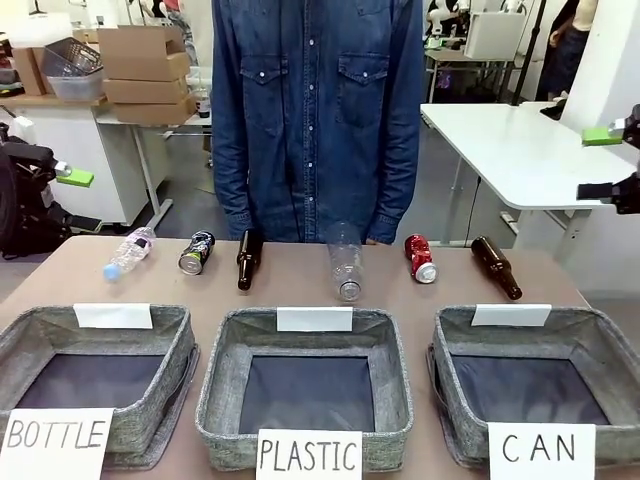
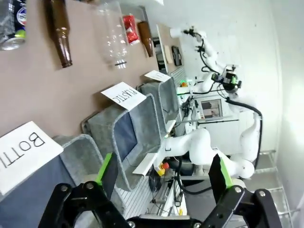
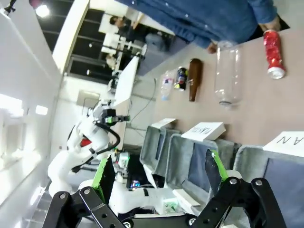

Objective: Sort the can waste into the basket.
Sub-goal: Pick up the can waste from the table and place it in the right Fabric basket.

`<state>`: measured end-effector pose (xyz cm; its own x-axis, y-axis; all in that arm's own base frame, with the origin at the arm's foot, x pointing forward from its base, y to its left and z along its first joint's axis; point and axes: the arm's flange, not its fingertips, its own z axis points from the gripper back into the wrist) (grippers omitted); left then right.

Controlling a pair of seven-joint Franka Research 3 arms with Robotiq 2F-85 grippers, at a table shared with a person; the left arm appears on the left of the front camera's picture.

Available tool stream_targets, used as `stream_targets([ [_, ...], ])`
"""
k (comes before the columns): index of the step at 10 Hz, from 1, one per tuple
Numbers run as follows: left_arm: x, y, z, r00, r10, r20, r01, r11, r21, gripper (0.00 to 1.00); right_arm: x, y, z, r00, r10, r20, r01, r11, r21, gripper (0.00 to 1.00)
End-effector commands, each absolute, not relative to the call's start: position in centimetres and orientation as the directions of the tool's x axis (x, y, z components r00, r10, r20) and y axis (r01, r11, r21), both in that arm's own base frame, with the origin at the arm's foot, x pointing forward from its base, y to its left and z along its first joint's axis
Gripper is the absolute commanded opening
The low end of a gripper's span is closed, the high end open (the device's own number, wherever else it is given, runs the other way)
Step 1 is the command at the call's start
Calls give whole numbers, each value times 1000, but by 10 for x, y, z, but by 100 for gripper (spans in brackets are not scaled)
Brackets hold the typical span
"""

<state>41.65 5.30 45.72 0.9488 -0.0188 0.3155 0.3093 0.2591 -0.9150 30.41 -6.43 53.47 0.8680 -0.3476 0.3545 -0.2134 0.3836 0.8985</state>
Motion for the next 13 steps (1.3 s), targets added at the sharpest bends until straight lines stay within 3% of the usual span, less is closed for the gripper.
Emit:
stream_targets([
  [1, 407, 48, 467, 936, -27, 350, 348, 210, -914, 100, 305, -59, 535, 878, -307, 368, -257, 347, 902, 100],
  [4, 407, 48, 467, 936, -27, 350, 348, 210, -914, 100, 301, -56, 533, 886, -313, 343, -226, 355, 907, 100],
  [5, 407, 48, 467, 936, -27, 350, 348, 210, -914, 100, 319, -42, 535, 903, -275, 330, -174, 467, 867, 100],
  [7, 407, 48, 467, 936, -27, 350, 348, 210, -914, 100, 378, -15, 530, 915, -248, 318, -21, 759, 651, 100],
  [8, 407, 48, 467, 936, -27, 350, 348, 210, -914, 100, 408, -4, 516, 919, -263, 295, 122, 899, 421, 100],
  [9, 407, 48, 467, 936, -27, 350, 348, 210, -914, 100, 421, 4, 501, 940, -252, 229, 199, 952, 233, 100],
  [10, 407, 48, 467, 936, -27, 350, 348, 210, -914, 100, 424, 10, 495, 953, -211, 218, 164, 963, 214, 100],
  [11, 407, 48, 467, 936, -27, 350, 348, 210, -914, 100, 419, 6, 503, 933, -243, 267, 143, 928, 345, 100],
  [12, 407, 48, 467, 936, -27, 350, 348, 210, -914, 100, 419, 13, 492, 898, -218, 383, 27, 895, 446, 100],
  [13, 407, 48, 467, 936, -27, 350, 348, 210, -914, 100, 419, 13, 492, 898, -218, 383, 27, 895, 446, 100],
])
